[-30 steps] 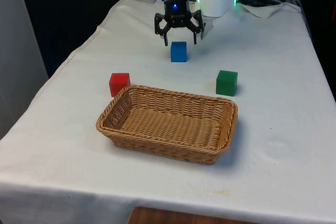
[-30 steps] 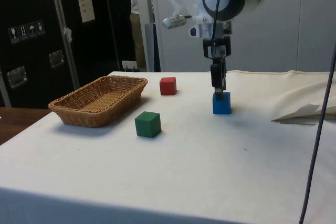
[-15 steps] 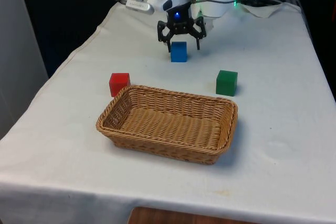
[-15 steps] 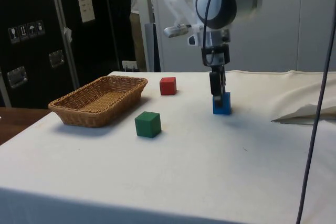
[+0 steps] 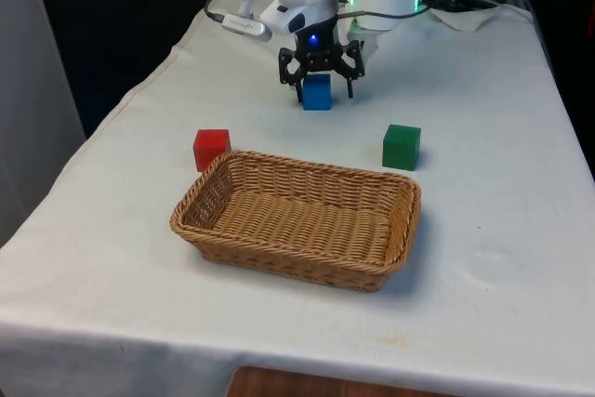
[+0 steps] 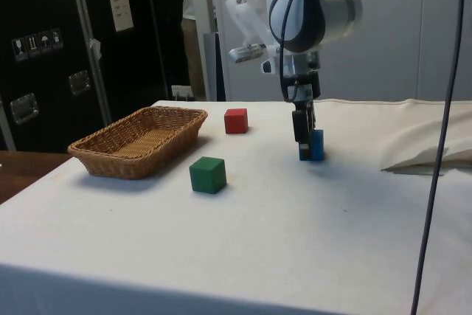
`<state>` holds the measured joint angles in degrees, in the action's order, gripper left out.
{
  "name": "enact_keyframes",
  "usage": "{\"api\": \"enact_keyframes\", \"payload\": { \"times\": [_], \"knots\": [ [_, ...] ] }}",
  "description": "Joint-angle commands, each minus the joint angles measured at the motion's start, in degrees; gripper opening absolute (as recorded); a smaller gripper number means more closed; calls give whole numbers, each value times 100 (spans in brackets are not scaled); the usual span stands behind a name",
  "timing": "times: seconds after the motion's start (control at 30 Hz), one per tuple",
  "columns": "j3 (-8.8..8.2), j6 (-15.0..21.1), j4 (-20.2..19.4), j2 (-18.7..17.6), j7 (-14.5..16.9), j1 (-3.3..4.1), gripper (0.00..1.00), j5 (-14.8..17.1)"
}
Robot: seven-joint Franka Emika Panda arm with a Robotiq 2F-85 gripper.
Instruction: Pick up the blue cube and place it into the basket.
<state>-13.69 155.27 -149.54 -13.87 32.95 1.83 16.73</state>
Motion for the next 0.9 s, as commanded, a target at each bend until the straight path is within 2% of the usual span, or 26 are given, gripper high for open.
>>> {"api": "enact_keyframes", "payload": {
  "times": [0.0, 0.03, 0.13, 0.17, 0.23, 0.33, 0.37, 0.4, 0.47, 0.73, 0.87],
  "knots": [
    [0, 0, 0, 0, 0, 0, 100, 0],
    [63, 69, -17, 23, 80, -34, 100, 120],
    [46, 52, -11, 11, 57, -29, 100, 86],
    [40, 46, -6, 11, 52, -23, 96, 80],
    [34, 40, -6, 11, 46, -23, 79, 69],
    [0, 0, 6, 0, 0, -6, 44, 0],
    [34, 34, -6, 6, 40, -23, 44, 57],
    [29, 34, 0, 6, 34, -23, 18, 57],
    [29, 34, 0, 6, 34, -17, 0, 52],
    [23, 29, 0, 6, 29, -17, 1, 46],
    [-40, -143, 92, 138, -69, 23, 1, -74]
  ]
}}
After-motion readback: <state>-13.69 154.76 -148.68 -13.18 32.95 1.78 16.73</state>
